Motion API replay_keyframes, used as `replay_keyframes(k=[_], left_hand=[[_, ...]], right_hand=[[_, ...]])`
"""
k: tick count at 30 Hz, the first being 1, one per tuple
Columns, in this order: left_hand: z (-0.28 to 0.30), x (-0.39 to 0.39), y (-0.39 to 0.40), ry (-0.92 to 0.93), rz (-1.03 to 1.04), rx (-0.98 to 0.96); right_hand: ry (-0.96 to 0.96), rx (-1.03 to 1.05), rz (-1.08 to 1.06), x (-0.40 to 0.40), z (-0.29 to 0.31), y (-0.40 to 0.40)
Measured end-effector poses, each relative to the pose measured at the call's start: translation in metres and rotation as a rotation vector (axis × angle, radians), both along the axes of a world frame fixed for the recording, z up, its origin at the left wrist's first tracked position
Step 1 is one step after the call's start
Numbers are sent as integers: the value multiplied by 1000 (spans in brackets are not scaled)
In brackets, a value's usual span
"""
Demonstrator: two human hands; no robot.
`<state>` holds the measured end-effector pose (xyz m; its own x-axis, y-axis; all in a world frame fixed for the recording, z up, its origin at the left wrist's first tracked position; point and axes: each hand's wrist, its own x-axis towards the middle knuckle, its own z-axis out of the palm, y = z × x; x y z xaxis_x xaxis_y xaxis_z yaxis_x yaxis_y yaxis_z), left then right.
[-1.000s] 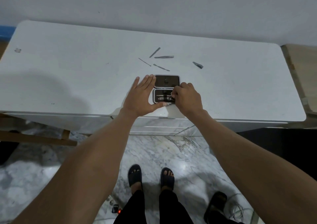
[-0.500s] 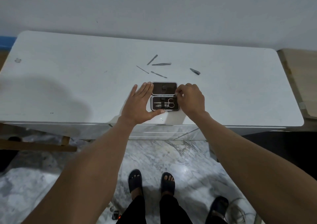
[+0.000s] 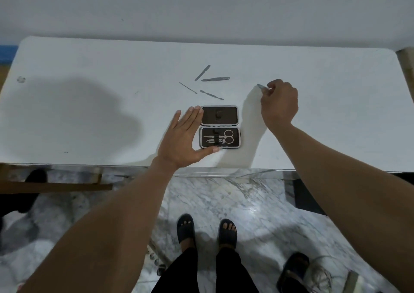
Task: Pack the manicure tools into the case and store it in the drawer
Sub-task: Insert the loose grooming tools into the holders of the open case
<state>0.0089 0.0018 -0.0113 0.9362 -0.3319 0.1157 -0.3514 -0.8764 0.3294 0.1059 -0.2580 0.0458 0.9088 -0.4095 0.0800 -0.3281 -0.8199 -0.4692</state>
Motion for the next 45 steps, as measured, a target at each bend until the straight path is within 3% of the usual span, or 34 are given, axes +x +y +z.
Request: replay_keyframes(k=[10,16,24,33,45], left_hand=[[1,1,0,10,-4,-5],[2,2,0,23,-1,-4],[5,1,0,29,-6,-9],[6,0,-1,42,-3,9],[5,1,0,48,-10,26]], right_hand=[[122,-34,-20,11,-14,-4],[54,93,-4,5,-12,-3],[-50,266,174,-28,1,14],[-25,168,413,-87,0,29],[73,81,454,-96,-7,41]])
